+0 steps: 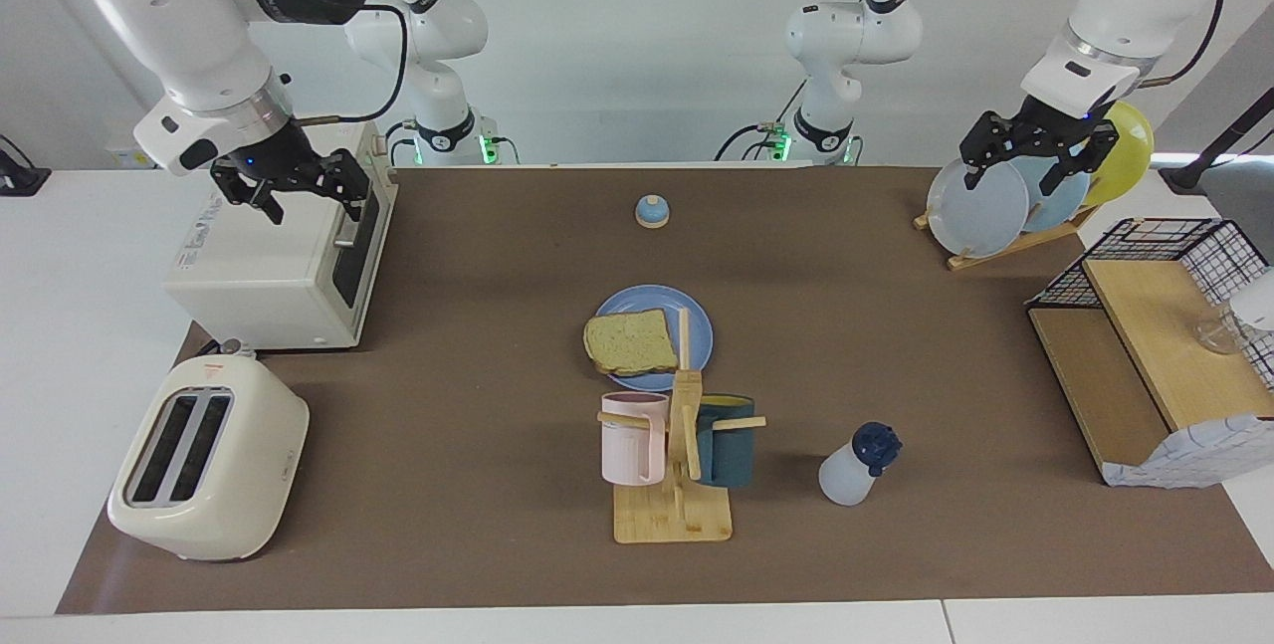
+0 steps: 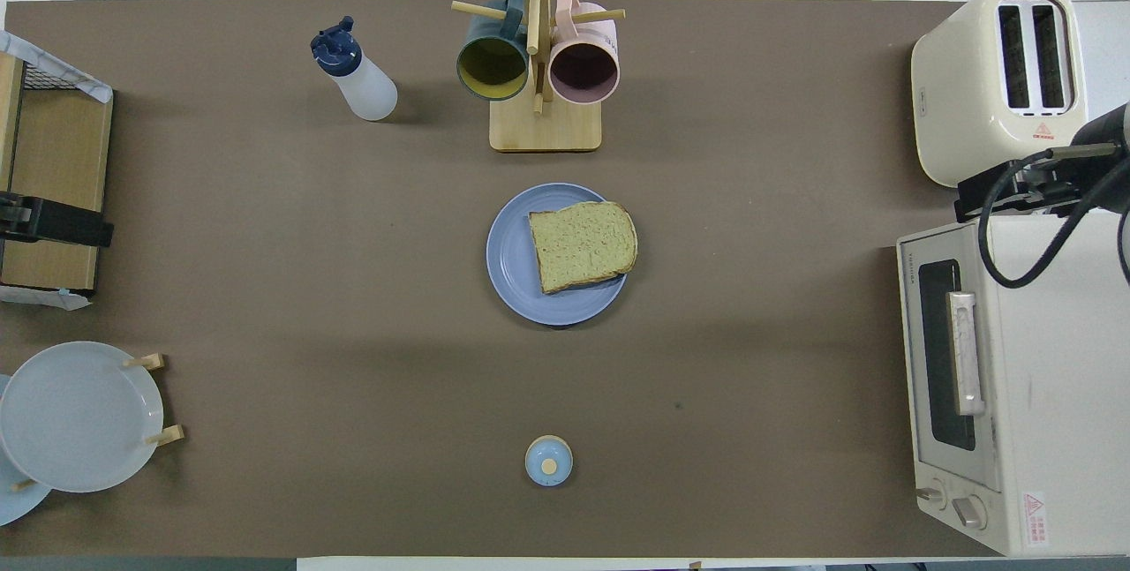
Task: Put bread on plate and add seasoning
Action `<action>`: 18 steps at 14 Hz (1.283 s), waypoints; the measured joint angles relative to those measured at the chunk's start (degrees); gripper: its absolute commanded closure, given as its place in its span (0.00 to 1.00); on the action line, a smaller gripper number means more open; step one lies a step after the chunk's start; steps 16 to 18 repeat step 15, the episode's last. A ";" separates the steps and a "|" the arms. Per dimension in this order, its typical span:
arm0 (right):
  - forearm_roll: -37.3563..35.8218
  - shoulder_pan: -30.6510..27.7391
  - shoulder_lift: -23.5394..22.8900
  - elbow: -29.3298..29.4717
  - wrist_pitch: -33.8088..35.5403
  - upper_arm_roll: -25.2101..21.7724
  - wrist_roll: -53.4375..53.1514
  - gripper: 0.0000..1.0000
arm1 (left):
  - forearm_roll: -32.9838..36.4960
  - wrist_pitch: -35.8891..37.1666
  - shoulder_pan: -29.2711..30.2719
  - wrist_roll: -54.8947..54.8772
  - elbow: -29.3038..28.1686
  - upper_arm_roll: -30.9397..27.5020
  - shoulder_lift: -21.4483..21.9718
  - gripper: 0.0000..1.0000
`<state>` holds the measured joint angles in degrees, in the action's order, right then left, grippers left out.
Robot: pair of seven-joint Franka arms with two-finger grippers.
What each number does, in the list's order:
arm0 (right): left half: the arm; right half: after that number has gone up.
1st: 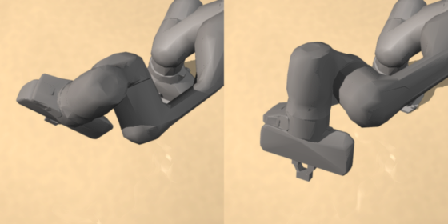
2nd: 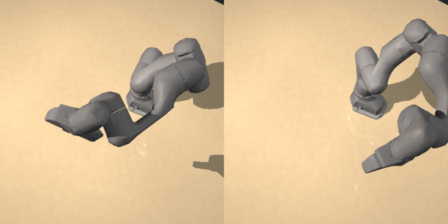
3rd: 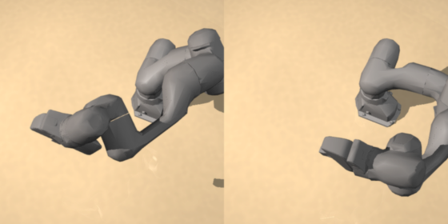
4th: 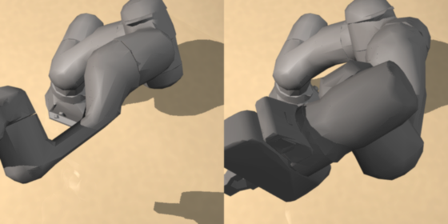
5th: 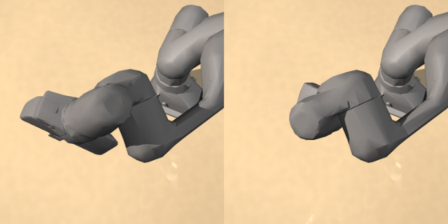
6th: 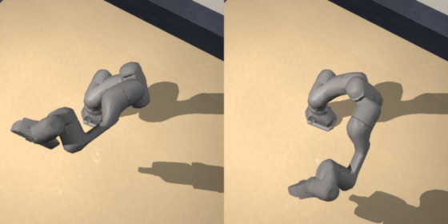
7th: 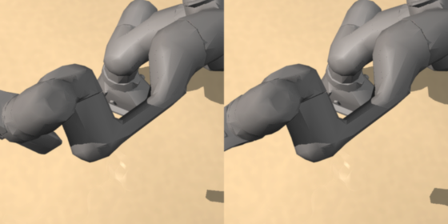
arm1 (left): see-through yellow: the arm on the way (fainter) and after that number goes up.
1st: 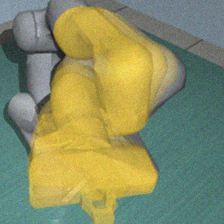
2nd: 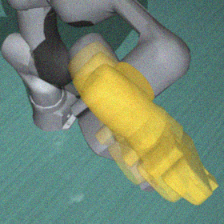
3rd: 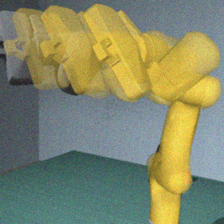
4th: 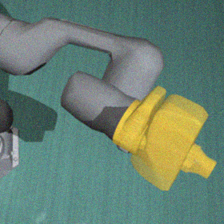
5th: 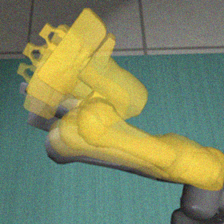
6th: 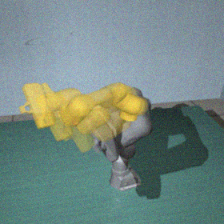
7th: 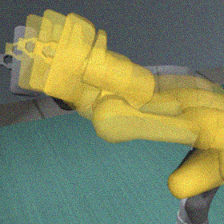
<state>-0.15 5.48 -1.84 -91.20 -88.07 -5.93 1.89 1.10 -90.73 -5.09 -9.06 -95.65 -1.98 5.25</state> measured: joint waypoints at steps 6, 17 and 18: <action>0.00 0.00 0.00 0.00 0.00 0.00 0.00 0.00 | 0.04 1.11 1.04 0.62 -0.05 0.32 0.02 0.00; 0.00 0.00 0.00 0.00 0.00 0.00 0.00 0.00 | -1.24 1.23 1.99 4.63 -0.04 0.44 -0.03 0.00; 0.00 0.00 0.00 0.00 0.00 0.00 0.00 0.00 | -1.24 1.23 1.99 4.63 -0.04 0.44 -0.03 0.00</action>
